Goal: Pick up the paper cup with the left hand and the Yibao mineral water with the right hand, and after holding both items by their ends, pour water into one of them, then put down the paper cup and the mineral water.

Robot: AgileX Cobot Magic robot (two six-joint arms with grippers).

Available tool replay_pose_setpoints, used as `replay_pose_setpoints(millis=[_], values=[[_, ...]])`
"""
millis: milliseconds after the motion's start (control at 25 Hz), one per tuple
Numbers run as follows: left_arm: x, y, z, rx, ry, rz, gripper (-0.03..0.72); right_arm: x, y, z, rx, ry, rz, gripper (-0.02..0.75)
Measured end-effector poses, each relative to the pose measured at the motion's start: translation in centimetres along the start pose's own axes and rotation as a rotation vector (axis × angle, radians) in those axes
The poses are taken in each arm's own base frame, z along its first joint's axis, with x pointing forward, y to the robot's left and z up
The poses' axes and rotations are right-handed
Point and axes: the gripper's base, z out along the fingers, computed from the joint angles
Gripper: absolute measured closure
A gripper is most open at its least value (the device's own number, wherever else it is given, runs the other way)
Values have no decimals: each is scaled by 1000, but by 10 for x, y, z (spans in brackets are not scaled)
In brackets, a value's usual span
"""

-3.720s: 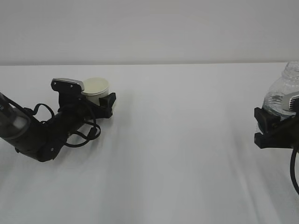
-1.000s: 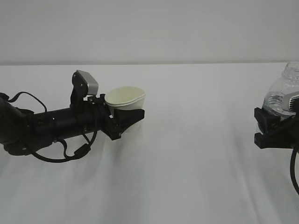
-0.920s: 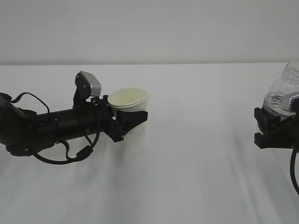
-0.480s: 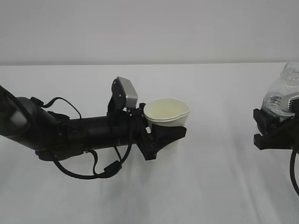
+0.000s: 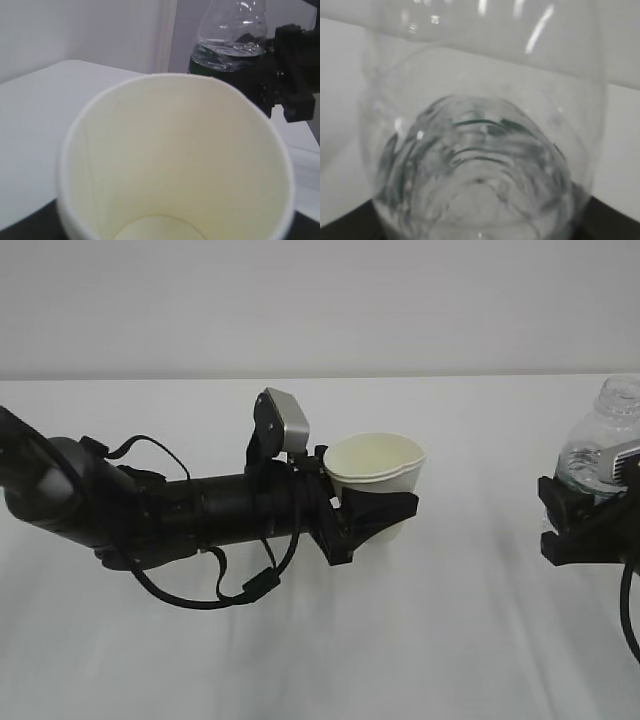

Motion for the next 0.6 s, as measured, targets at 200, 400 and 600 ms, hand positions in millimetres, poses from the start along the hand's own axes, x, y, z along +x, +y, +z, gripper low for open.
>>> replay_pose_setpoints(millis=[200, 400, 600], values=[[11, 2, 8, 61, 32, -48, 244, 2, 1, -2, -3, 9, -1, 292], [19, 2, 10, 89, 59, -62, 245, -3, 0, -4, -1, -11, -2, 292], [16, 3, 12, 102, 56, -48, 246, -12, -2, -9, 2, -32, -1, 292]])
